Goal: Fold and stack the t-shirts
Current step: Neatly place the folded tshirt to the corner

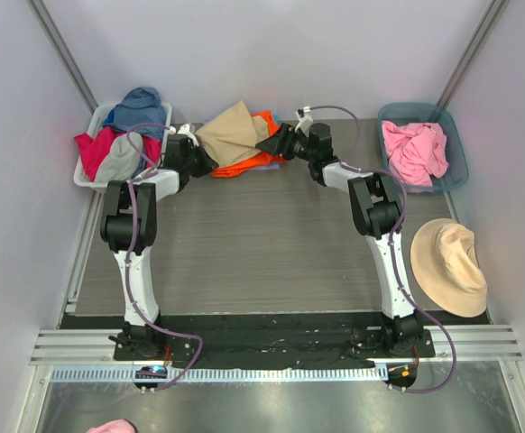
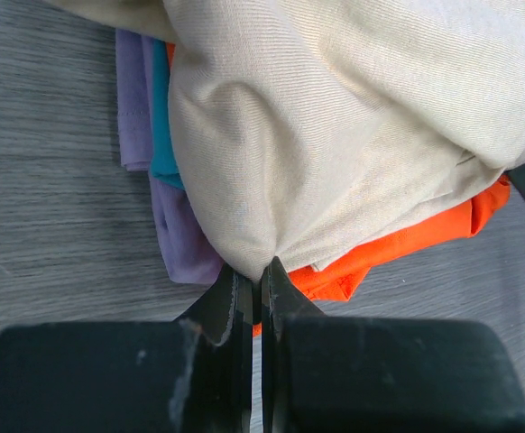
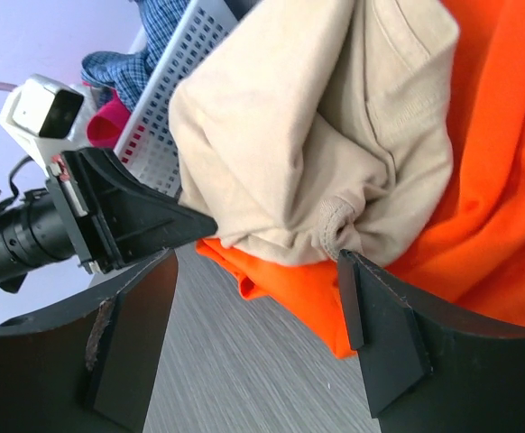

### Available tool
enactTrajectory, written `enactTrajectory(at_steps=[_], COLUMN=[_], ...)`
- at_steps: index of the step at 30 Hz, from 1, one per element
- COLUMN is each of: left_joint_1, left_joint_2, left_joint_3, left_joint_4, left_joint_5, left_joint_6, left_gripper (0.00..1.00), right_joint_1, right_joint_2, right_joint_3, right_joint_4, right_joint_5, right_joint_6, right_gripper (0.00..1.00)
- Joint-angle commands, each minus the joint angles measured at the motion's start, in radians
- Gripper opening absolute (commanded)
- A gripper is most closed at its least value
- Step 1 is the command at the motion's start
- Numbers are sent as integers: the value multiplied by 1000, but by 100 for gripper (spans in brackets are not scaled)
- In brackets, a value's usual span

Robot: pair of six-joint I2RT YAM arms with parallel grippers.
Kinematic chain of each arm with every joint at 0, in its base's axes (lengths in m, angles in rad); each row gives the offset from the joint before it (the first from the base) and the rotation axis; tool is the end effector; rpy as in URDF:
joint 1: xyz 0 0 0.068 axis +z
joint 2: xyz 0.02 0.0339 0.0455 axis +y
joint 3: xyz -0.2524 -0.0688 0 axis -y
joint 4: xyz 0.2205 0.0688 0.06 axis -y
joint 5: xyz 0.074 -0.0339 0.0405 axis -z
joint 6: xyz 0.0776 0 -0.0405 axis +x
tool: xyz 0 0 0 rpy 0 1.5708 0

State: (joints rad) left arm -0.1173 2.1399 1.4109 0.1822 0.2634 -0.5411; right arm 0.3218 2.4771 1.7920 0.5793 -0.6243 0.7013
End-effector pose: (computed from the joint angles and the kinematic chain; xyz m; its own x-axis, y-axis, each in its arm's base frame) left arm 0.4819 -0.0771 0.1466 -0.6146 -0.4283 -0.6624 0.0202 0.8309 -0.5560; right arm 0.5203 0.2213 0.1616 -0.5979 0.3525 -0.7199 -0.5527 0.4692 0.6888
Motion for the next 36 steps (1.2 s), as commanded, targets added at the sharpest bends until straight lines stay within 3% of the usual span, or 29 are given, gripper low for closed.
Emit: enactTrajectory(at_steps=[1,18,21,22,25,29,36], left_joint_1=[7,11,13,13,16,19,21], left_joint_2=[-20,-23,-21,-21,-26,-28,-23], left_joint_3=[-6,-18,-20,-21,-30,-43,-47], left_joint_4=[-15,-4,-3,-1,3,14,26], left_joint_5=[27,36,39,37,37,42,53], left_joint_6=[20,12,12,12,12,9,1], left_gripper=[0,0,0,0,0,0,0], right_joint_1=[5,6,5,6,6,6,5], right_joint_2=[25,77,83,88,100,112,120], right_joint_3=[69,95,99,102,118,130,124], right_joint_4=[48,-2,-2,-2,-4,-1,16], right_joint_5=[-12,43,52,58,60,69,74], right_joint_6=[9,-31,-34,-33,-33,-28,-16], right_gripper=[79,78,68,58,43,37,9])
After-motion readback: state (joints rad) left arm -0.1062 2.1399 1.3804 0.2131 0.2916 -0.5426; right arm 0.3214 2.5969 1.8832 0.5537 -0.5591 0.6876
